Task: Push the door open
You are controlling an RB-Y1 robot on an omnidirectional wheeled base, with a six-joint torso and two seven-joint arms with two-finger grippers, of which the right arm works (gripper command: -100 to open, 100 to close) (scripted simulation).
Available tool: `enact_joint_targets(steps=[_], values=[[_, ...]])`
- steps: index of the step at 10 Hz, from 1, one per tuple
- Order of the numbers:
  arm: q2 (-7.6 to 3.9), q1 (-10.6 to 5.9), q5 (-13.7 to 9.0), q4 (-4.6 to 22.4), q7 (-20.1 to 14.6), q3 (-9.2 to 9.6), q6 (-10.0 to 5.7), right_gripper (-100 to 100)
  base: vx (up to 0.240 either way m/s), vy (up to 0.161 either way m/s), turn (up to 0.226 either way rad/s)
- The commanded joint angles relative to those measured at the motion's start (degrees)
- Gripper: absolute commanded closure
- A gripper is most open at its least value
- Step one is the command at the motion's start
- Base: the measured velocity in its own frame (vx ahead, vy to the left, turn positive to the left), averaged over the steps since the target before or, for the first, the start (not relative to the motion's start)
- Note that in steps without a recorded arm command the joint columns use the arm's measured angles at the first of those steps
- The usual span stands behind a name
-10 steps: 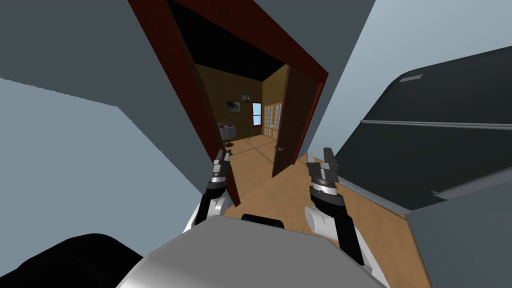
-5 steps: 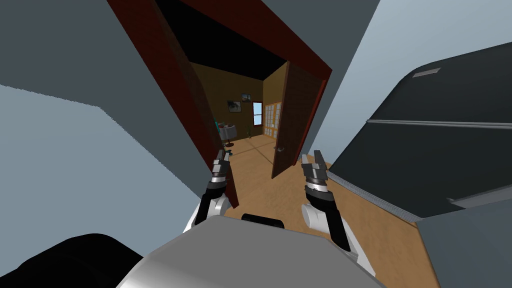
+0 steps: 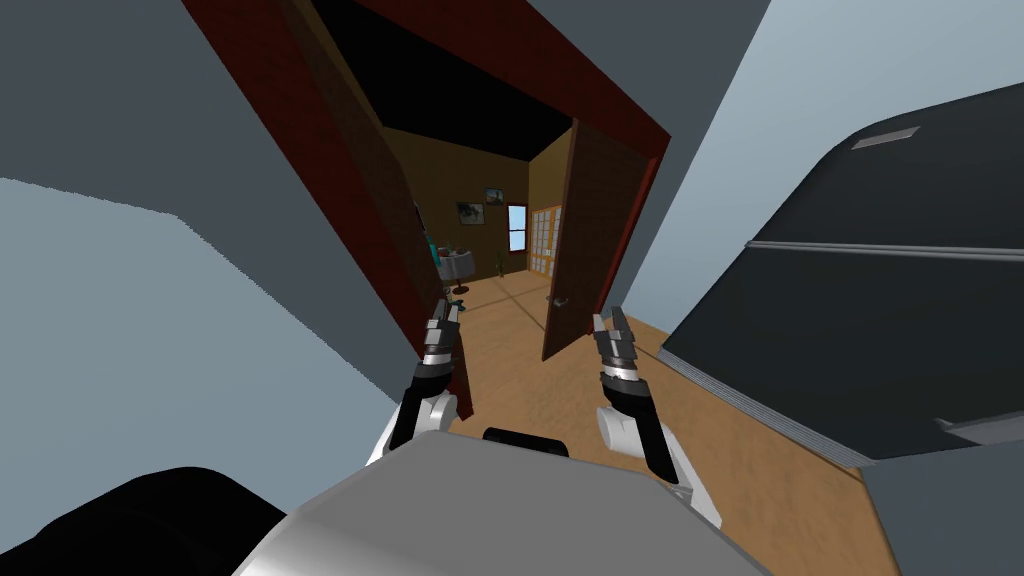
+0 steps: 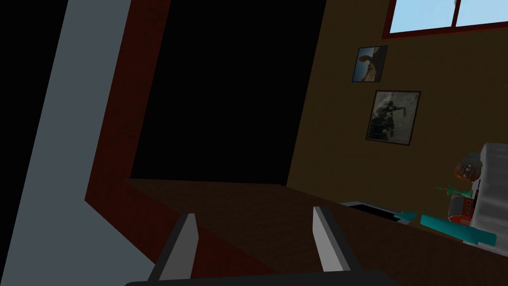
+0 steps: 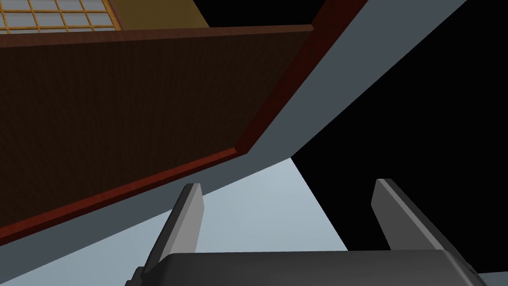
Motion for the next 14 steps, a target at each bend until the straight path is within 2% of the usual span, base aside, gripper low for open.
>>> enact_joint_targets(steps=[1, 3, 4, 6, 7, 10, 11, 14], values=[[-0.27, -0.81, 0.0, 1.6, -0.3, -0.23, -0.29, -100, 0.058, -0.056, 0.018], [-0.71, -2.22, 0.5, 4.9, -0.7, -0.12, -1.10, -100, 0.049, -0.070, 0.041], [-0.71, -2.22, 0.5, 5.3, -0.7, -0.12, -1.10, -100, 0.047, -0.062, 0.032], [-1.11, -3.71, 1.1, 9.3, -1.2, 0.00, -1.95, -100, 0.059, -0.060, 0.045], [-1.11, -3.71, 1.1, 9.3, -1.2, 0.00, -1.95, -100, 0.061, -0.061, 0.027], [-1.66, -6.04, 1.9, 14.8, -2.0, 0.19, -3.29, -100, 0.066, -0.081, 0.059], [-1.66, -6.04, 1.9, 15.5, -2.0, 0.19, -3.29, -100, 0.067, -0.087, 0.022], [-2.07, -8.52, 2.8, 21.3, -2.8, 0.39, -4.71, -100, 0.062, -0.085, 0.057]])
